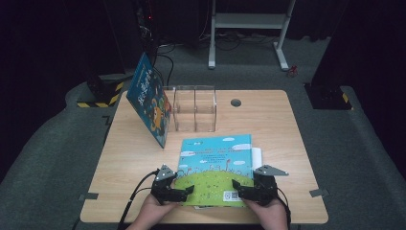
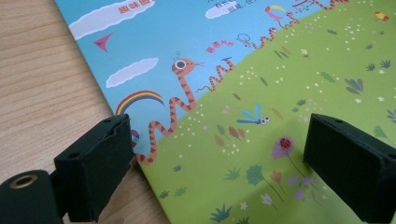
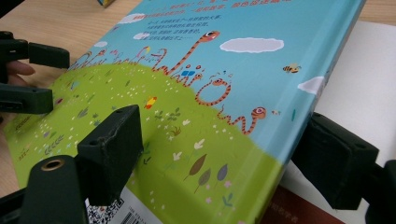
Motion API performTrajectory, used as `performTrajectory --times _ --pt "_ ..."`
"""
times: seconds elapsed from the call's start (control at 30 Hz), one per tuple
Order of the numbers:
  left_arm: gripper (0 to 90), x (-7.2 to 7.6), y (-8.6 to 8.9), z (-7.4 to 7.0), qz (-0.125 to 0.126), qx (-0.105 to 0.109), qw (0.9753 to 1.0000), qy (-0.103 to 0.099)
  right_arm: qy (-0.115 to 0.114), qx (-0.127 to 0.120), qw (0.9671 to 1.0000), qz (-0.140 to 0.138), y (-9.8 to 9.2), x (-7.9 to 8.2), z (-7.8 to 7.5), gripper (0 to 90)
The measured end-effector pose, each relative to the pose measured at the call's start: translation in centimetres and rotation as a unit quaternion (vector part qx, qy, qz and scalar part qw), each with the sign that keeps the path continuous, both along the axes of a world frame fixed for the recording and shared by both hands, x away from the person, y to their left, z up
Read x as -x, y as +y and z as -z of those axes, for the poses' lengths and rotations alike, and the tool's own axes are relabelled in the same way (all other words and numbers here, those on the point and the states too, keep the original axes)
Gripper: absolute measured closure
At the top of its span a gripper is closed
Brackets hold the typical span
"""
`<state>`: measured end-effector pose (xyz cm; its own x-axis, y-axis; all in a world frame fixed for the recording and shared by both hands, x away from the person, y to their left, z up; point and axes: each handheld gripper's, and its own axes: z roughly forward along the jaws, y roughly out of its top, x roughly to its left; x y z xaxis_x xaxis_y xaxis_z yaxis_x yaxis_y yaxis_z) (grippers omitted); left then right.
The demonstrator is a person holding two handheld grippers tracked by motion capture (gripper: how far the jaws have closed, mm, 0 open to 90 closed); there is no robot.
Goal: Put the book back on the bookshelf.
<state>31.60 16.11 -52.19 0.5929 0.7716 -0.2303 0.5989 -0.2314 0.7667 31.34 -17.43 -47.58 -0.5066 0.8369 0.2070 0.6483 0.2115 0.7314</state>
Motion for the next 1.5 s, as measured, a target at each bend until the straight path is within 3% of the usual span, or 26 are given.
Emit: performTrajectory --times 0.2,0.43,0.97,1.2,1.5 --pt "8.3 0.0 0.0 0.1 -0.003 0.003 1.0 -0.001 0.007 0.007 0.9999 0.003 0.0 0.2 -0.3 20.3" --pt "8.2 0.0 0.0 0.1 -0.002 0.001 1.0 -0.002 0.011 0.001 0.9998 0.016 -0.3 0.4 -0.6 28.2" --pt "7.7 -0.1 0.0 0.1 -0.006 0.005 1.0 0.001 -0.012 0.005 0.9997 0.02 -0.7 1.0 -1.1 37.2" --pt "2.7 -0.7 0.3 0.3 -0.009 0.018 0.9993 0.033 -0.026 0.006 0.9995 0.015 -0.7 1.4 -1.2 37.9" --pt "1.9 -0.8 0.5 0.4 -0.009 0.026 0.9989 0.038 -0.047 0.008 0.9988 0.011 -0.6 1.7 -1.5 38.0"
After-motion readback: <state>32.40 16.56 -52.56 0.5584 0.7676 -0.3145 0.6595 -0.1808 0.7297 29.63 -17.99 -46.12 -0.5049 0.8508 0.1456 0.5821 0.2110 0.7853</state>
